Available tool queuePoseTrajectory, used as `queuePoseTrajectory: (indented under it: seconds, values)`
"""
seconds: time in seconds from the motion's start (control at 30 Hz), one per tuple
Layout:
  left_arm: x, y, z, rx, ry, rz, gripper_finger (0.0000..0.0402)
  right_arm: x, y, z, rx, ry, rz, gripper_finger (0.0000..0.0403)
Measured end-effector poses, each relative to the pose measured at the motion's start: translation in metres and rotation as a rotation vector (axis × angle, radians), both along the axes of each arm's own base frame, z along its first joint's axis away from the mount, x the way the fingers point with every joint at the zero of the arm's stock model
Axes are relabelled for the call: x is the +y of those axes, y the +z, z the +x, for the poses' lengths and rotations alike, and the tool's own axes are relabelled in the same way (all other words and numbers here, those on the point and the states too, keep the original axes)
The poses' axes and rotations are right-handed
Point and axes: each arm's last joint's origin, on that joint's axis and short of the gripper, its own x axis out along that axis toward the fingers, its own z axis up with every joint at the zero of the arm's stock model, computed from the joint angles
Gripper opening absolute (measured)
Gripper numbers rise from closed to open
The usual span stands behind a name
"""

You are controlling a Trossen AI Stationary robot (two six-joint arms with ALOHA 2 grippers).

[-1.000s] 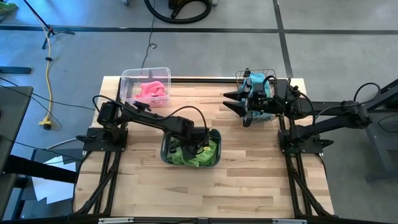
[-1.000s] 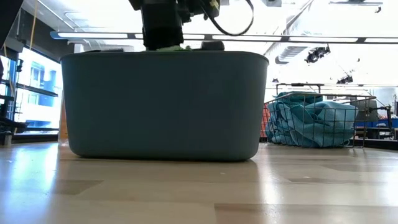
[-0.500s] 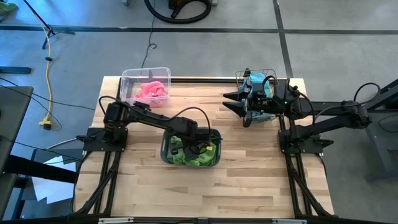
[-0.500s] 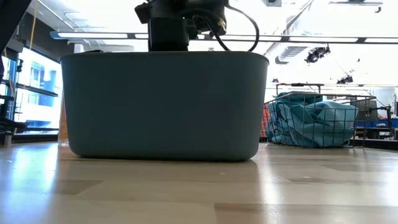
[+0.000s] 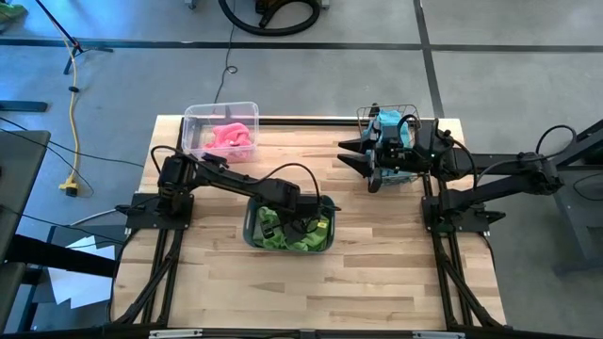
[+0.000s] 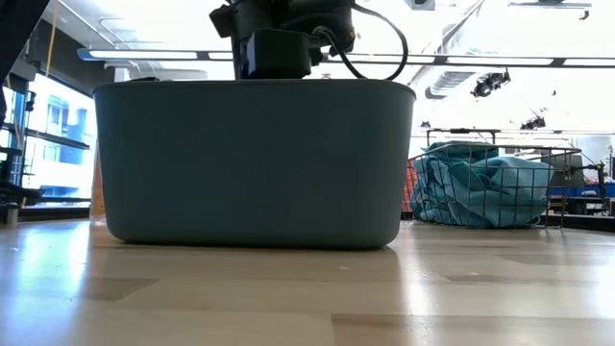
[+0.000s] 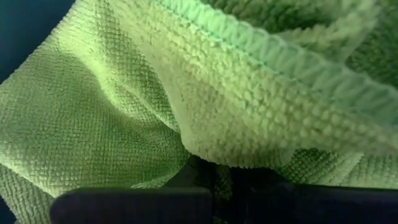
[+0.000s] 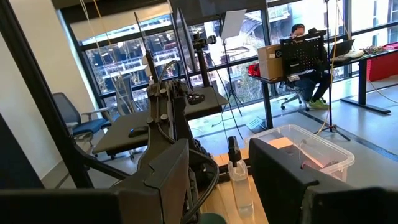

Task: Sort microfiber towel by color & place in baskets
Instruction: Put the green microfiber cloth into the blue bin

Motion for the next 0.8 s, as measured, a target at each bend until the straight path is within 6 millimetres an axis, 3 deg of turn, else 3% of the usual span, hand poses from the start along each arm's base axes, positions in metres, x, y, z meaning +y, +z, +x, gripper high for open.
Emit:
queuePoseTrajectory:
  seconds: [0.23, 0.57, 0.8]
  values:
    - [0.0002, -0.0004, -0.0003, 0.008, 0.024, 0.002, 0.0021, 0.0, -0.0001, 0.0, 0.001, 0.0, 0.0, 0.0168]
    - [-0.0027, -0.0002, 0.0012, -0.01, 0.077, 0.054, 0.0155, 0.0, -0.0004, 0.0, 0.005, 0.0, 0.0, 0.0168]
    - [-0.0024, 0.0001, 0.0022, -0.016, 0.107, 0.049, 0.0209, 0.0, -0.0004, 0.0, 0.005, 0.0, 0.0, 0.0168]
